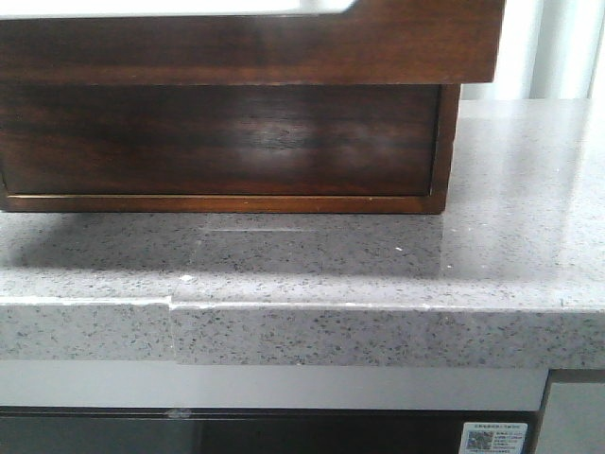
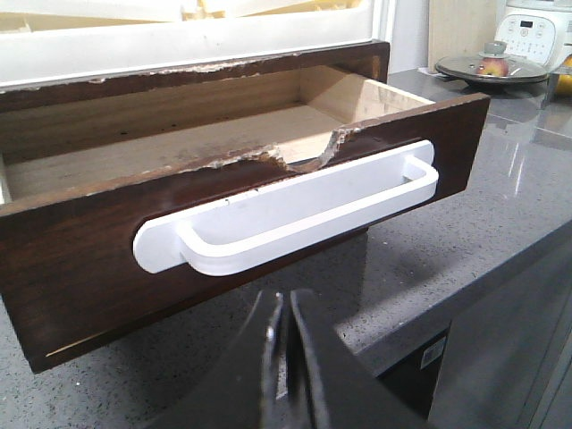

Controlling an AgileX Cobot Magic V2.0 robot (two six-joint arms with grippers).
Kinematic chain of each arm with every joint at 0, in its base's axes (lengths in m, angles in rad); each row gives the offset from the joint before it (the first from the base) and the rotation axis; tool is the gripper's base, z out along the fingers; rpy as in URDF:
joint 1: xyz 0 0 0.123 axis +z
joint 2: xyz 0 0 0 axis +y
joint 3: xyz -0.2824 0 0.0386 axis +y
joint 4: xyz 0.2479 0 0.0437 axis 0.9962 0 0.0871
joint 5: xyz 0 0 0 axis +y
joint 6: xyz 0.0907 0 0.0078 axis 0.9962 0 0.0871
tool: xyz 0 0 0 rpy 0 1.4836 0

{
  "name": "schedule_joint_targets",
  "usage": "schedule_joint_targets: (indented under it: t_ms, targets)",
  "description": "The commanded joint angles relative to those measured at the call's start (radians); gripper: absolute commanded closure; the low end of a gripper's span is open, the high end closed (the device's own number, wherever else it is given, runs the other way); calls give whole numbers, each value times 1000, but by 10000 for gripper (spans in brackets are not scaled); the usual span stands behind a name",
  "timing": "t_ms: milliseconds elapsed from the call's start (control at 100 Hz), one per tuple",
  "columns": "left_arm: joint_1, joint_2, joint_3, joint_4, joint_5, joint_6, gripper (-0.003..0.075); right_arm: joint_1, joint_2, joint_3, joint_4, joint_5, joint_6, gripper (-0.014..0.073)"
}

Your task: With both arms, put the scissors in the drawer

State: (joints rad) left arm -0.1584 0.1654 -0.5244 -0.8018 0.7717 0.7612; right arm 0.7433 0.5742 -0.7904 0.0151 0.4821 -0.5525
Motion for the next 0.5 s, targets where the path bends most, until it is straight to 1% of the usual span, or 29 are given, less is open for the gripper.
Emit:
schedule_joint_targets:
  t_ms: [0, 110, 270, 390, 490]
  targets:
    - [-5, 11, -31, -37, -65, -2, 739, -4, -130, 76, 5, -91, 6, 600]
    - [-5, 11, -31, -41, -65, -2, 739, -4, -270, 157, 5, -93, 14, 601]
    - [-5, 11, -31, -41, -65, -2, 739, -4, -406, 192, 5, -66, 14, 601]
    - [-5, 11, -31, -42, -65, -2, 739, -4, -454, 194, 5, -62, 14, 601]
    - [-5, 11, -31, -44, -65, -2, 739, -4, -459, 194, 5, -62, 14, 601]
